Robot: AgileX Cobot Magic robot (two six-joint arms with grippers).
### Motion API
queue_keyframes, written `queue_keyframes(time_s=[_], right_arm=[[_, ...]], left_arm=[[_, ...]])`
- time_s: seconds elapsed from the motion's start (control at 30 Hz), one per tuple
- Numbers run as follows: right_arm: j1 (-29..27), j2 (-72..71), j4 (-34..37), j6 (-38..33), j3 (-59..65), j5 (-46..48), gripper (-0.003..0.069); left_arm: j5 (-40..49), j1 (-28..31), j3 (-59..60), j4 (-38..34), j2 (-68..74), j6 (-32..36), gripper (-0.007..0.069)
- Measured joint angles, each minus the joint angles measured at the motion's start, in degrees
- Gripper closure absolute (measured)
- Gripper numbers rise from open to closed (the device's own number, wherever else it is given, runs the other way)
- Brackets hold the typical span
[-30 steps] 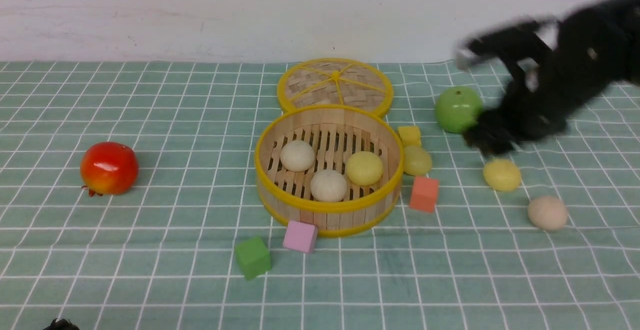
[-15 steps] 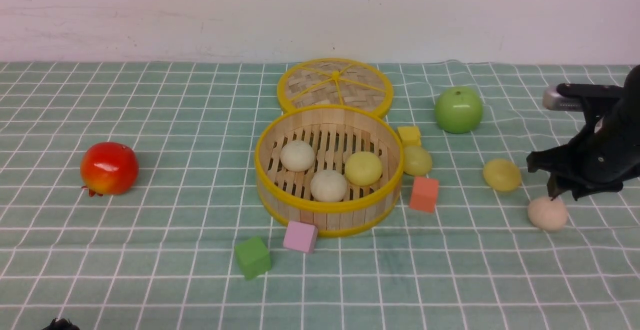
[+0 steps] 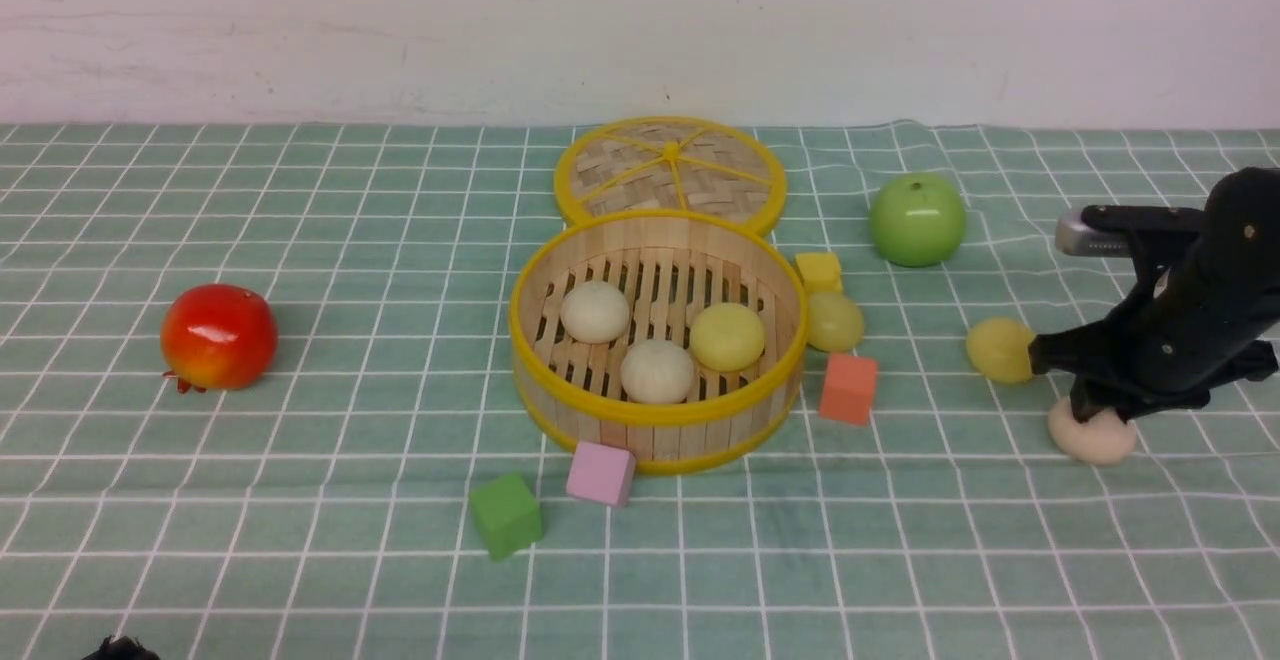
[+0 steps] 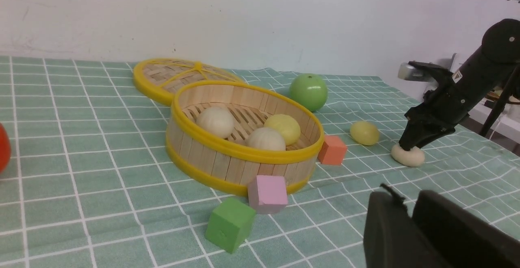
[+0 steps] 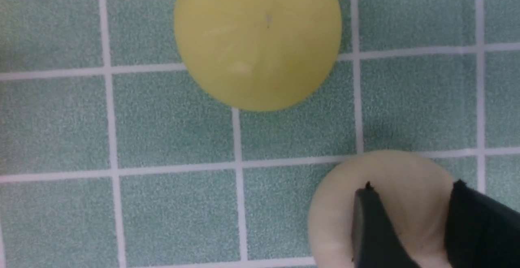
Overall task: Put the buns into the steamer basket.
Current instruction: Use the right arm to grab a steamed stuffed bun, then use the right arm to put the steamed stuffed bun into the steamer
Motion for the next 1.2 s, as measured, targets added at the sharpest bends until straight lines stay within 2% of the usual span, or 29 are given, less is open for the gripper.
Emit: queue_keyframes(time_s=[0.13, 0.23, 0.3, 0.37, 0.5, 0.63, 0.73, 0.93, 1.2], right_arm=[[0.0, -0.3, 0.0, -1.8, 0.0, 0.2, 0.047], [0.1, -1.9, 0.0, -4.0, 0.0, 0.7, 0.0595], [0.6, -3.6, 0.4, -5.1, 0.0, 1.3, 0.0648], [1.5, -5.7, 1.5, -6.2, -0.6, 2.9, 0.0654], [5.4, -9.8, 8.5, -11.2, -5.2, 5.2, 0.0654], [12.0, -9.3, 17.3, -18.3, -11.7, 2.5, 0.0654], [16.1, -5.7, 21.2, -22.0, -15.3, -0.6, 0.0654], [20.6, 4.7, 22.7, -25.0, -22.4, -7.0, 0.0653], [21.0, 14.4, 24.2, -25.1, -29.8, -8.2, 0.0649]], left_arm=[[0.0, 0.0, 0.0, 0.0, 0.0, 0.0, 0.0533], [0.0, 0.0, 0.0, 0.0, 0.0, 0.0, 0.0532], [0.0, 0.0, 0.0, 0.0, 0.0, 0.0, 0.0529], [0.0, 0.0, 0.0, 0.0, 0.0, 0.0, 0.0527], [0.0, 0.0, 0.0, 0.0, 0.0, 0.0, 0.0522], [0.0, 0.0, 0.0, 0.0, 0.0, 0.0, 0.0522], [0.0, 0.0, 0.0, 0.0, 0.0, 0.0, 0.0522], [0.0, 0.0, 0.0, 0.0, 0.0, 0.0, 0.0514], [0.0, 0.0, 0.0, 0.0, 0.0, 0.0, 0.0513]])
